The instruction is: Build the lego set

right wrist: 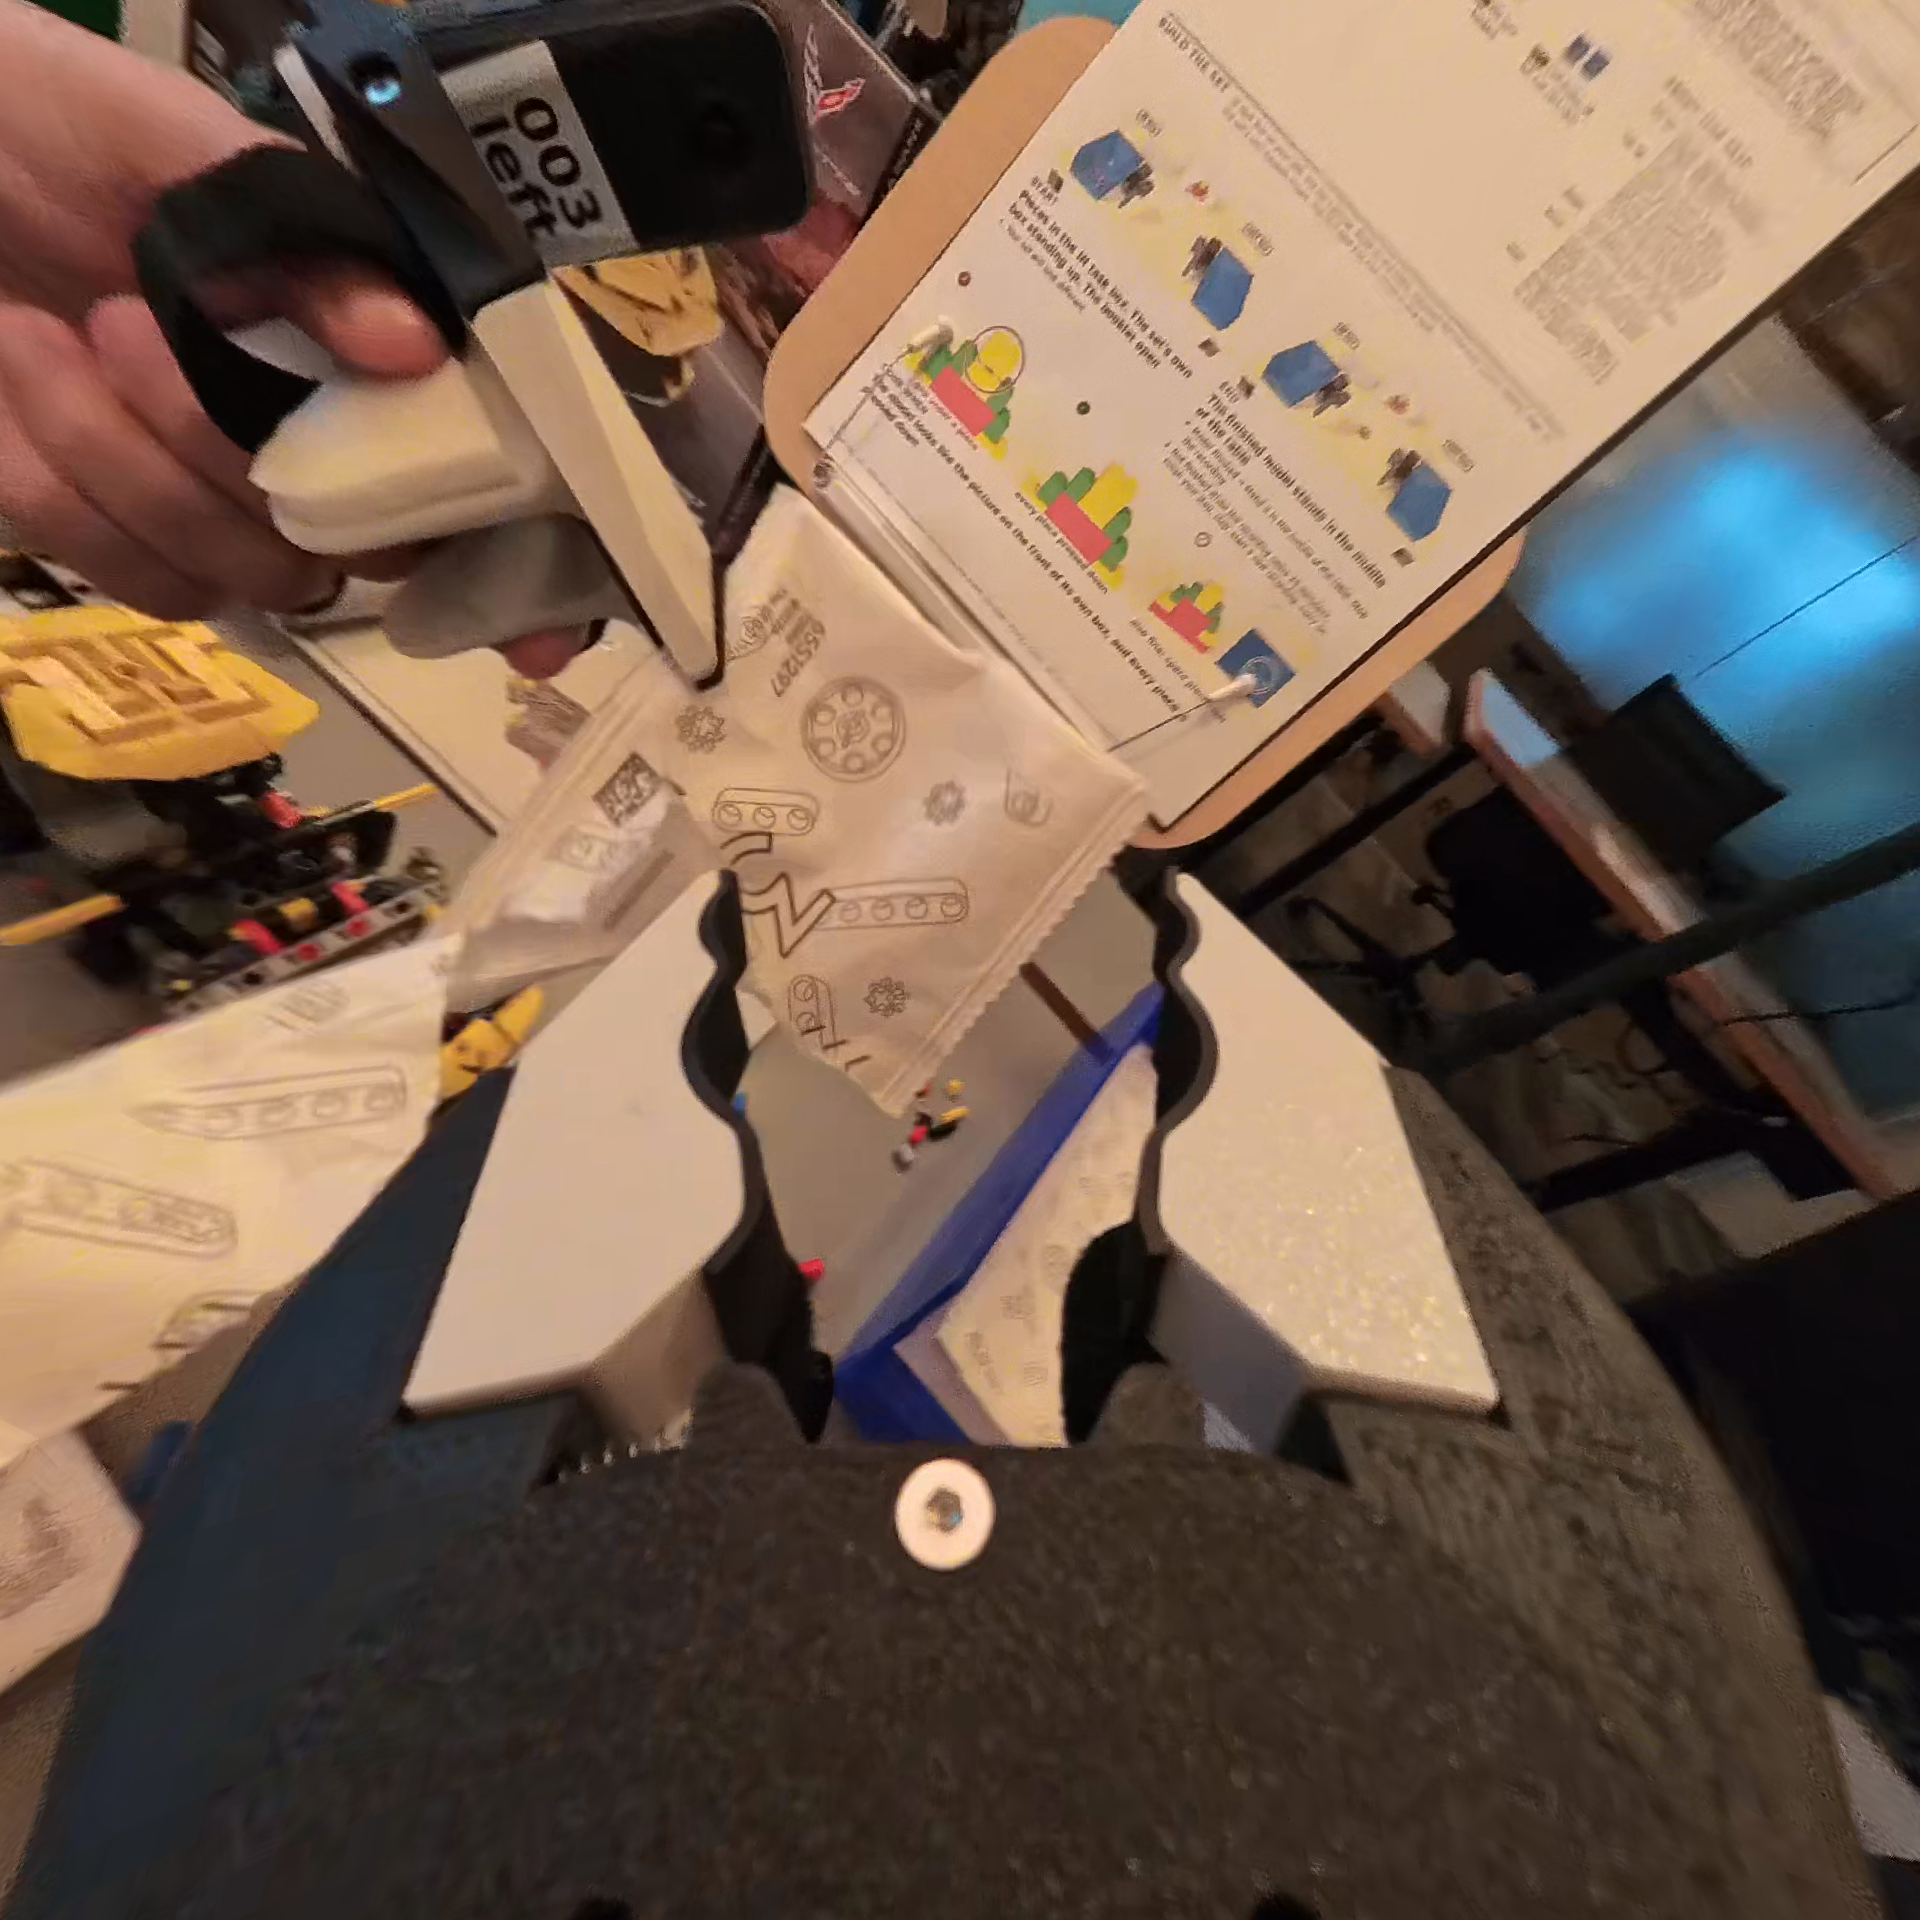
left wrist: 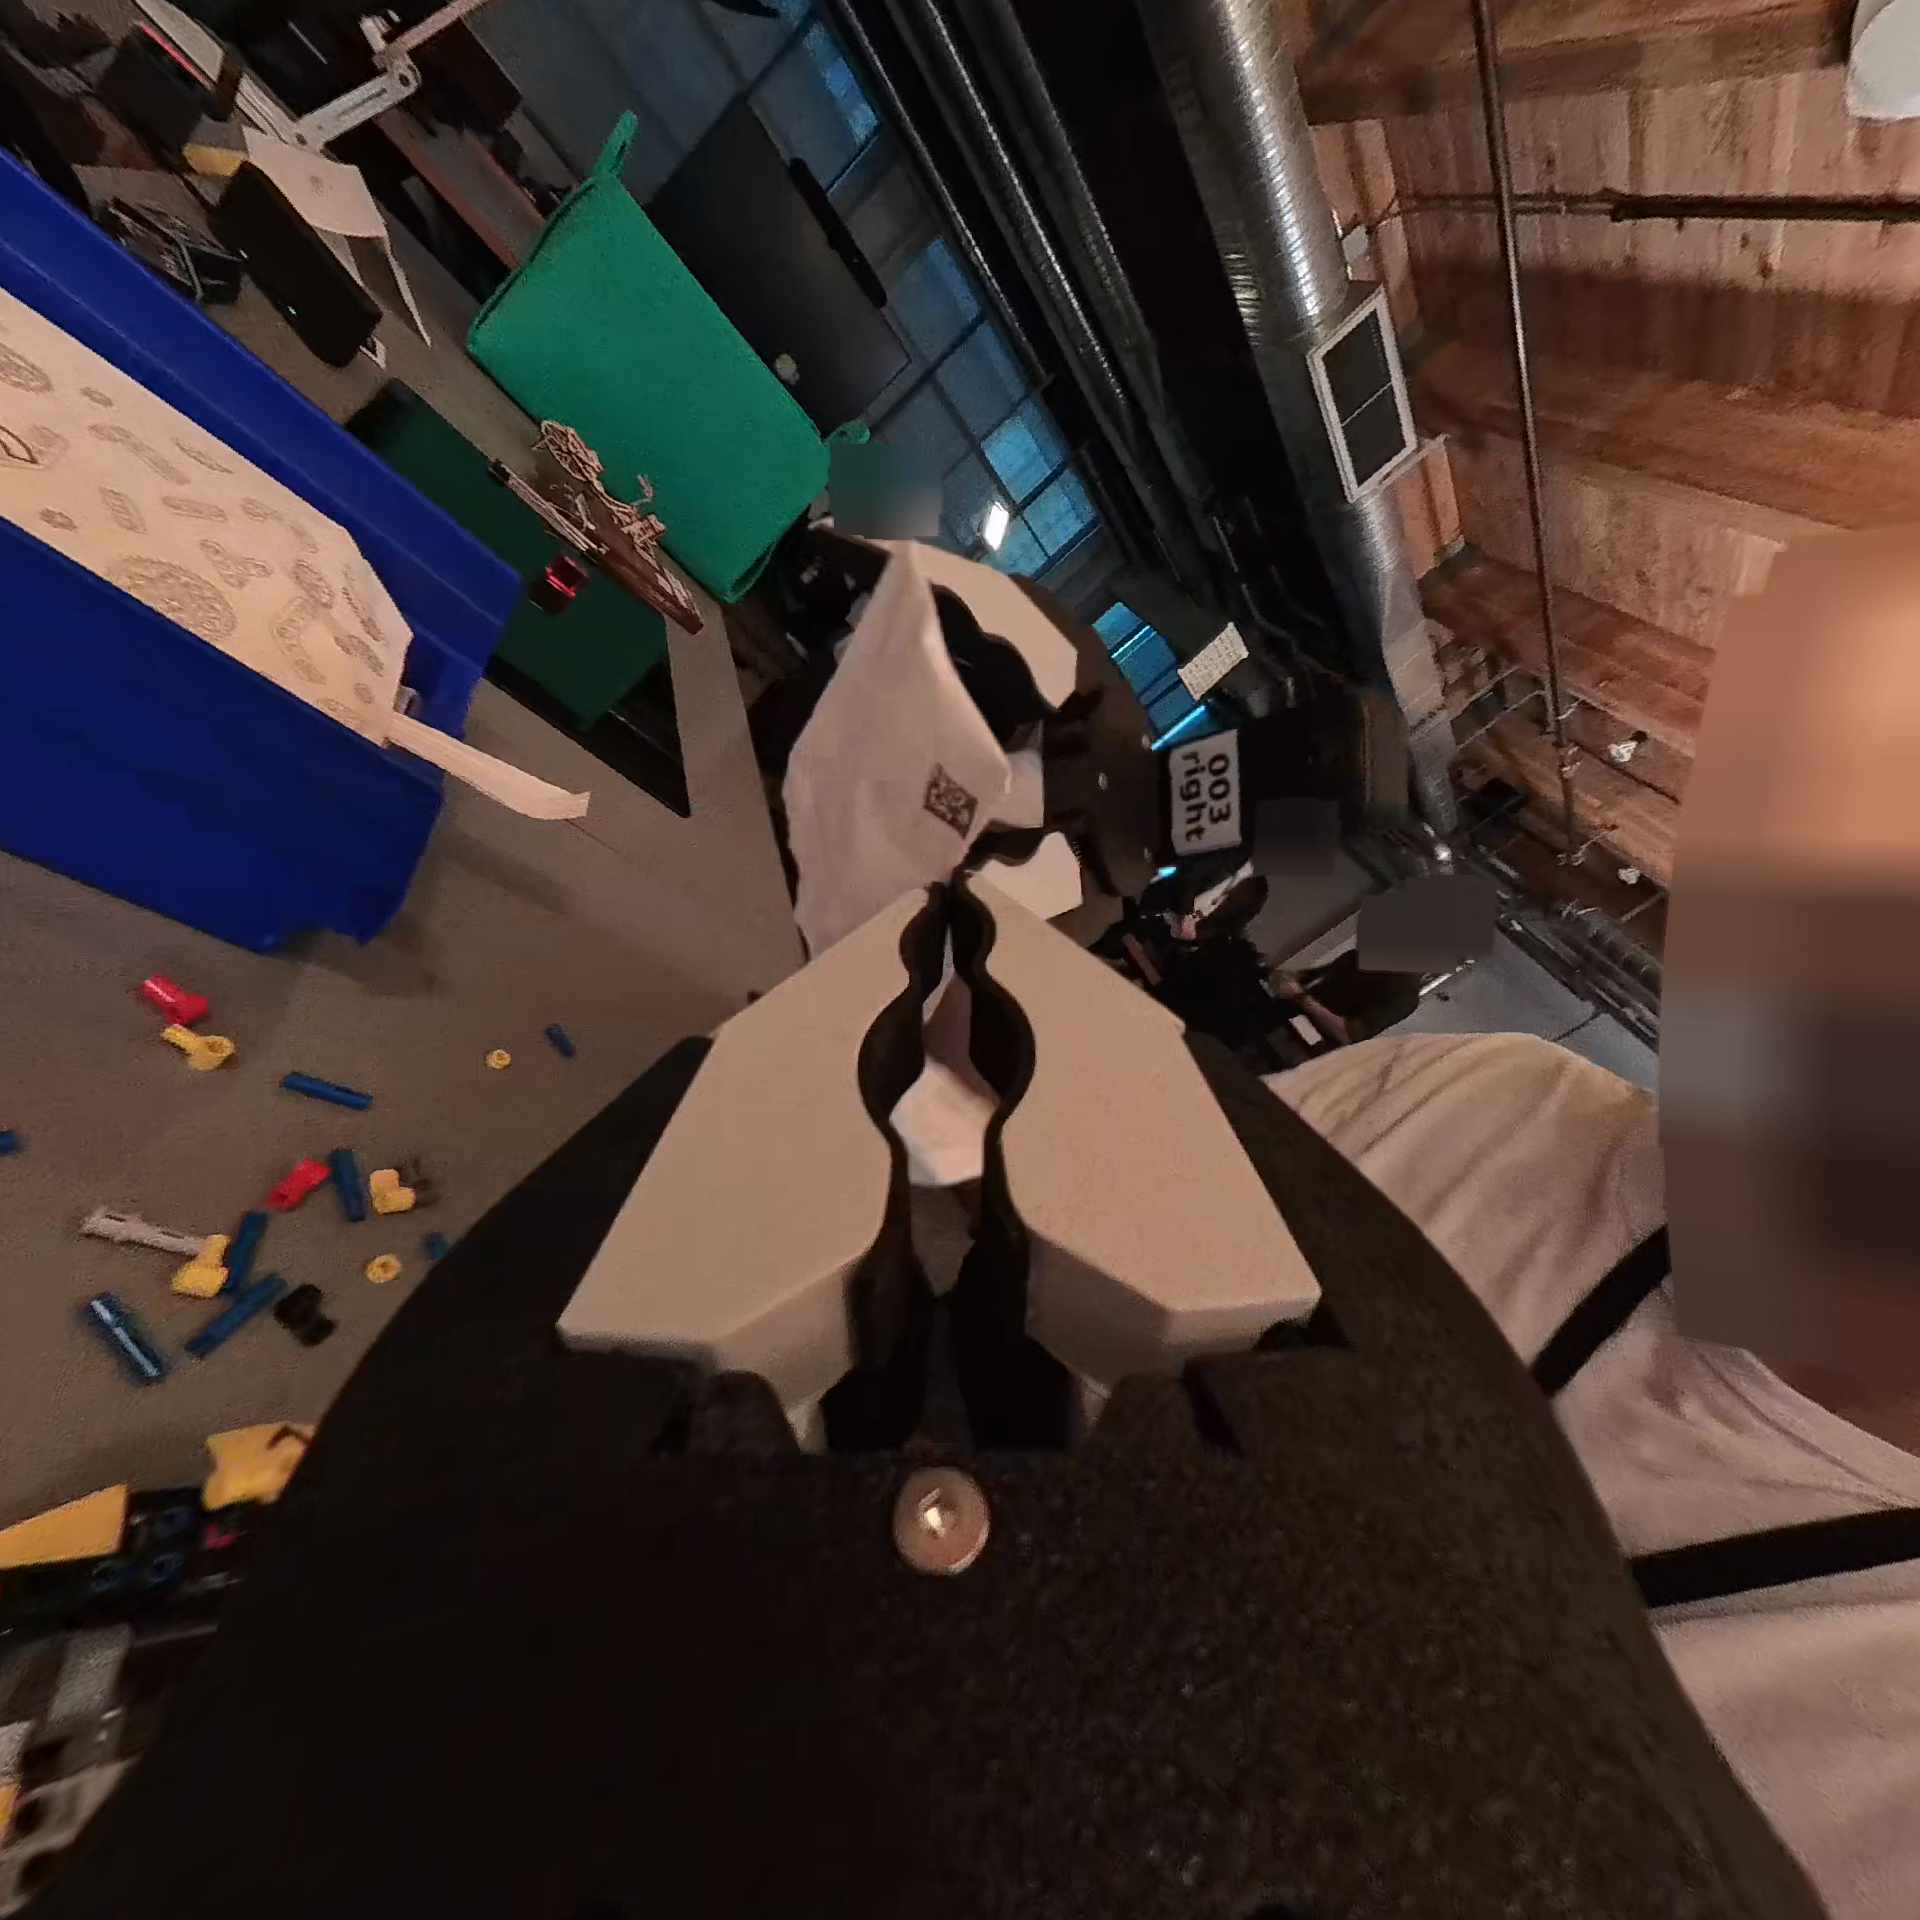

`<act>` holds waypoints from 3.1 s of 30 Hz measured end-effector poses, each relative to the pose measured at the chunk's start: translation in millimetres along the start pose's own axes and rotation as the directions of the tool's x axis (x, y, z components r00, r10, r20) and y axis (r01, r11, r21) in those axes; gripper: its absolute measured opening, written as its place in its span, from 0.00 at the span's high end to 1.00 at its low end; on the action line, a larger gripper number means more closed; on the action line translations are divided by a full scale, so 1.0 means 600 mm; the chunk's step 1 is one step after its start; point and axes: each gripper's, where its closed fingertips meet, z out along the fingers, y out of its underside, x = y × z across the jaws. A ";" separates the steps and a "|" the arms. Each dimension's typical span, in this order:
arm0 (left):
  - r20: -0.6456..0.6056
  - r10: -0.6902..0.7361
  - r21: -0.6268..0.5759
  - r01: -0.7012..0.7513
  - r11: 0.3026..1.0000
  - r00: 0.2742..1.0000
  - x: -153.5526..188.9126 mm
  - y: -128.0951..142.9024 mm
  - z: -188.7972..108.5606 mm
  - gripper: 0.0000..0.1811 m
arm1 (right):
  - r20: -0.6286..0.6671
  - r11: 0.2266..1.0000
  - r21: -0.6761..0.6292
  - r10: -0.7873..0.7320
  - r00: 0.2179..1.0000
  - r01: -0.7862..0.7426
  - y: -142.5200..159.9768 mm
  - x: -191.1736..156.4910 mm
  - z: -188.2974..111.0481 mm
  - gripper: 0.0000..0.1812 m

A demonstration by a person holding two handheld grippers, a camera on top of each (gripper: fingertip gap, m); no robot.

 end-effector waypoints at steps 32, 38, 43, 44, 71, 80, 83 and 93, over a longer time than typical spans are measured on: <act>0.345 0.570 -0.211 -0.530 0.821 0.745 -0.005 -0.002 -0.010 1.00 | 0.618 0.539 -0.010 0.666 0.419 -0.842 -0.015 -0.018 -0.018 0.88; 0.293 0.622 -0.400 -0.498 0.770 0.726 -0.018 0.039 -0.004 1.00 | 0.718 0.631 0.003 0.538 0.441 -0.775 -0.048 -0.043 -0.045 0.98; 0.261 0.611 -0.394 -0.496 0.774 0.747 -0.012 0.044 0.003 1.00 | 0.716 0.616 0.000 0.550 0.430 -0.788 -0.036 -0.035 -0.043 1.00; 0.243 0.597 -0.384 -0.489 0.783 0.765 -0.007 0.046 0.004 1.00 | 0.718 0.613 0.008 0.546 0.432 -0.790 -0.034 -0.035 -0.043 1.00; 0.164 0.605 -0.241 -0.563 0.791 0.779 0.019 0.038 0.017 1.00 | 0.769 0.734 -0.107 0.489 0.413 -0.671 -0.003 -0.125 -0.052 1.00; 0.185 0.659 -0.254 -0.612 0.749 0.729 0.028 0.028 0.002 1.00 | 0.805 0.669 -0.128 0.501 0.318 -0.732 0.020 -0.123 -0.064 1.00; 0.165 0.659 -0.318 -0.593 0.740 0.734 0.019 0.046 -0.001 1.00 | 0.814 0.624 -0.081 0.491 0.310 -0.777 0.002 -0.098 -0.075 0.91; 0.185 0.670 -0.325 -0.599 0.732 0.719 0.008 0.047 0.005 1.00 | 0.824 0.639 -0.137 0.498 0.271 -0.757 0.007 -0.125 -0.065 1.00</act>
